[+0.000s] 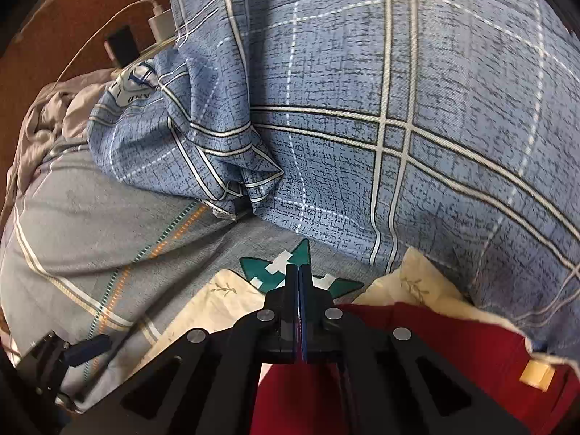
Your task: Fold small clothes
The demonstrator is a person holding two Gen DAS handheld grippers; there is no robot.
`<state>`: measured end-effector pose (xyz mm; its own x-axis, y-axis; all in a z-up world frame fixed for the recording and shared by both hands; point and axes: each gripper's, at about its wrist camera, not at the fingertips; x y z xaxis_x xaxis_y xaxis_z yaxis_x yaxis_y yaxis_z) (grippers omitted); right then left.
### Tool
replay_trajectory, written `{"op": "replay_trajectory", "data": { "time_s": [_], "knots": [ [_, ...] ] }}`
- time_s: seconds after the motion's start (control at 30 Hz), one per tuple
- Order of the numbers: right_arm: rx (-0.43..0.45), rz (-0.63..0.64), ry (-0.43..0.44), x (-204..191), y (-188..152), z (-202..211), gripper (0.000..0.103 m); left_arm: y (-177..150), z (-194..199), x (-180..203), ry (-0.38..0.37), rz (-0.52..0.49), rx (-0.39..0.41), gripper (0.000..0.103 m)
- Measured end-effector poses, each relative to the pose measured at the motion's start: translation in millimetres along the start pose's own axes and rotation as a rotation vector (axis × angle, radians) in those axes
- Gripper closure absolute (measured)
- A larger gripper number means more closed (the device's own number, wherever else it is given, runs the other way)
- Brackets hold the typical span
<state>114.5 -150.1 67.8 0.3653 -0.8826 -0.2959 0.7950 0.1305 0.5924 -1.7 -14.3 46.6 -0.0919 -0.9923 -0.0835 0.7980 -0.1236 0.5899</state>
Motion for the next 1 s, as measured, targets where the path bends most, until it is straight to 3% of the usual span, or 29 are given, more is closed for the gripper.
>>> {"op": "replay_trajectory", "data": {
  "time_s": [0.03, 0.1, 0.13, 0.17, 0.33, 0.43, 0.53, 0.6, 0.63, 0.67, 0.77, 0.9, 1.0],
  "knots": [
    [-0.004, -0.019, 0.041, 0.1, -2.3, 10.7, 0.094, 0.5, 0.3, 0.3, 0.000, 0.000, -0.001, 0.019],
    [-0.002, -0.010, 0.039, -2.6, -11.1, 35.7, 0.066, 1.1, 2.2, 0.0, -0.007, 0.004, 0.003, 0.019],
    [0.003, 0.008, 0.037, -4.8, -16.8, 47.4, 0.046, 1.6, 3.0, -0.2, -0.011, 0.007, 0.006, 0.019],
    [0.012, 0.037, 0.034, -9.9, -25.7, 59.7, 0.043, 1.5, 4.0, 0.2, -0.019, 0.008, 0.006, 0.019],
    [-0.016, 0.088, -0.104, -3.3, -48.1, 74.1, 0.044, -5.0, 13.7, 11.3, -0.079, -0.033, -0.008, 0.019],
    [-0.015, -0.006, -0.075, 20.9, -46.7, 64.7, 0.044, -8.3, 13.5, 21.5, -0.122, -0.074, -0.029, 0.019],
    [-0.047, 0.028, -0.069, 24.2, -41.5, 42.4, 0.043, -11.7, 7.9, 30.3, -0.151, -0.111, -0.058, 0.019],
    [-0.100, 0.073, -0.025, 21.8, -41.5, 23.6, 0.052, -13.1, 1.9, 32.2, -0.149, -0.115, -0.073, 0.019],
    [-0.143, 0.100, -0.023, 19.1, -42.9, 13.2, 0.078, -13.2, -1.3, 33.1, -0.152, -0.111, -0.081, 0.019],
    [-0.173, 0.138, -0.044, 14.8, -45.5, 6.0, 0.082, -12.7, -4.1, 33.1, -0.156, -0.106, -0.087, 0.019],
    [-0.140, 0.200, -0.061, 2.0, -43.9, 8.7, 0.100, -11.0, -8.5, 31.4, -0.168, -0.080, -0.100, 0.019],
    [-0.055, 0.137, -0.045, 0.2, -25.7, 5.5, 0.100, -10.3, -8.3, 24.0, -0.155, -0.049, -0.086, 0.019],
    [-0.069, 0.101, -0.057, -1.4, -26.4, -4.5, 0.100, -12.5, -11.3, 23.4, -0.157, -0.038, -0.098, 0.018]
  ]
}}
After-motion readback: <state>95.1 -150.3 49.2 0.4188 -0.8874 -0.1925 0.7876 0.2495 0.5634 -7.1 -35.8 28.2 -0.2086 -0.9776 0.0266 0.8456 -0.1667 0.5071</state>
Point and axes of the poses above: each gripper's, at about its wrist camera, not at the fingertips, and z roughly against the way its jaws point, x to its right, y to its top, and after that the axes turned 10 degrees about y, right-handed
